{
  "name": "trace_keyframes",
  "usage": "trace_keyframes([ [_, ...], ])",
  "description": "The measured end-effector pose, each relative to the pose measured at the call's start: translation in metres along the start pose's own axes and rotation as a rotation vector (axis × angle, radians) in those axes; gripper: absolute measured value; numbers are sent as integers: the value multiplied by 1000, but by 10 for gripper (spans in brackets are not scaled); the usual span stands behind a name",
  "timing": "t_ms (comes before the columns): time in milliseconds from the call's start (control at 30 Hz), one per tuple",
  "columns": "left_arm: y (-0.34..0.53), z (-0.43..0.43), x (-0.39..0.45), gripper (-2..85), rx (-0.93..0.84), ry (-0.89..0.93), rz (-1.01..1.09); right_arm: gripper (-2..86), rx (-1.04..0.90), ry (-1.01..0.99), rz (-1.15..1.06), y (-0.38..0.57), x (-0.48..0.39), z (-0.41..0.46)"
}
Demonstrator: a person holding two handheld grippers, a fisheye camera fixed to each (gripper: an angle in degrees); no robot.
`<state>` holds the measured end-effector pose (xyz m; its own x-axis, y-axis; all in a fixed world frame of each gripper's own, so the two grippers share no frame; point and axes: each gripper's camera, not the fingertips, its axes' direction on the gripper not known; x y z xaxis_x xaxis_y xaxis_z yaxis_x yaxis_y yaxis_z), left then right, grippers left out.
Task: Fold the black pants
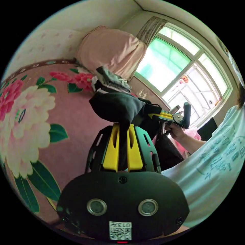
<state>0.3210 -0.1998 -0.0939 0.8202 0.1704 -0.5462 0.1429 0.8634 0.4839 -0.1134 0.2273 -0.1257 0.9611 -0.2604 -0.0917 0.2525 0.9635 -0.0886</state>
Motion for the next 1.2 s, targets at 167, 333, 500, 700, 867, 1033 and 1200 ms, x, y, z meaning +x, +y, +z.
trace_keyframes([
  [167,-108,47,8,48,28,-10,152,69,119,87,39,-53,97,-4],
  [333,-215,105,0,49,9,-113,261,69,177,135,55,-122,197,29],
  [500,-289,194,-37,52,-148,-266,245,74,71,109,110,-192,289,126],
  [700,-268,262,-84,55,-269,-349,179,83,-69,53,127,-207,314,233],
  [867,-234,267,-88,58,-238,-408,214,92,-12,21,165,-218,313,237],
  [1033,-200,240,-106,83,-183,-310,105,121,59,18,186,-233,308,214],
  [1200,-103,140,-128,165,51,-403,-72,156,255,154,391,-214,311,117],
])
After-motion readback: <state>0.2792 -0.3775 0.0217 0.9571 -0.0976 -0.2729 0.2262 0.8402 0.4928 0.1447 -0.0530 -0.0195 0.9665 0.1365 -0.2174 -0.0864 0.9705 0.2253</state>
